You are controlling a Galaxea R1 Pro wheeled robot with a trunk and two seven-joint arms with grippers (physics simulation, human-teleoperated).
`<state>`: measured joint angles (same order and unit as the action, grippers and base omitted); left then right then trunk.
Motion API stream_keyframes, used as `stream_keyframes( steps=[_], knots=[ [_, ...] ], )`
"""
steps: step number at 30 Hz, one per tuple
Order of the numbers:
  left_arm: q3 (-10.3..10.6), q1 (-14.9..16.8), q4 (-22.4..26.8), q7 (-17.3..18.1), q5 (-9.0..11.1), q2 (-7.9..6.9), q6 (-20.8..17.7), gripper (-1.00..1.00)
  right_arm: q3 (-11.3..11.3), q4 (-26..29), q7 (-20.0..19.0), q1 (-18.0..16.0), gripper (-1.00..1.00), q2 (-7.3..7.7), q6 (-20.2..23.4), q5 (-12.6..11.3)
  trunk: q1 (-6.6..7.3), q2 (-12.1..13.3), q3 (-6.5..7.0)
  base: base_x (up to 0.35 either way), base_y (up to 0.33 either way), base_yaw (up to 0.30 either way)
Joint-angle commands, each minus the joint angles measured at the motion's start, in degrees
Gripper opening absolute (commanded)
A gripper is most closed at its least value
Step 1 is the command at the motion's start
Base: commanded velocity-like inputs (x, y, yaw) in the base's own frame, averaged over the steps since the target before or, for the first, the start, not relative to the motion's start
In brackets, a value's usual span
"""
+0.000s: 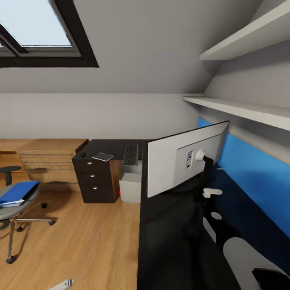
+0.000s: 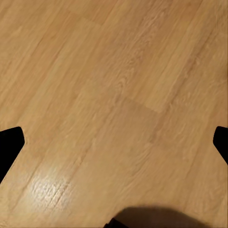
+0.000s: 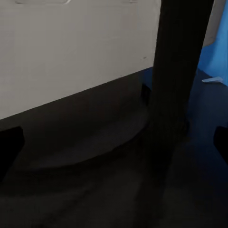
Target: In the bedroom, organize the workspace by keeping the computer under the desk, ensuring the monitor is on the desk, placing the keyboard on the desk next to the monitor, placing the mouse on the desk next to the keyboard, moving the folder from the swivel chair onto the desk next to the mouse, stacking the notebook on top of the folder with the pen on top of the notebook, and positioning the swivel chair next to the desk.
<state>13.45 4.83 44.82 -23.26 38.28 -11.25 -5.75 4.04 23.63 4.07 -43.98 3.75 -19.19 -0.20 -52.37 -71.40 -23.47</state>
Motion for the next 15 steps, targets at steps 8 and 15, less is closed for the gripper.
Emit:
stream_keyframes(
  steps=[8, 15],
  knots=[
    [0.35, 0.02, 0.09, -0.47, 0.31, -0.09, -0.05, 1.0, 0.34, 5.7, 0.06, 0.35, 1.0, -1.79, 8.59, -0.14, 0.01, -0.05, -0.06, -0.146, 0.308, 0.0],
    [0.37, 0.03, 0.09, -0.47, 0.31, -0.09, 0.09, 1.0, 0.32, 25.27, 0.7, 9.54, 1.0, -4.83, 21.31, 0.06, 0.01, -0.05, -0.06, -0.031, 0.278, 0.0]
  ],
)
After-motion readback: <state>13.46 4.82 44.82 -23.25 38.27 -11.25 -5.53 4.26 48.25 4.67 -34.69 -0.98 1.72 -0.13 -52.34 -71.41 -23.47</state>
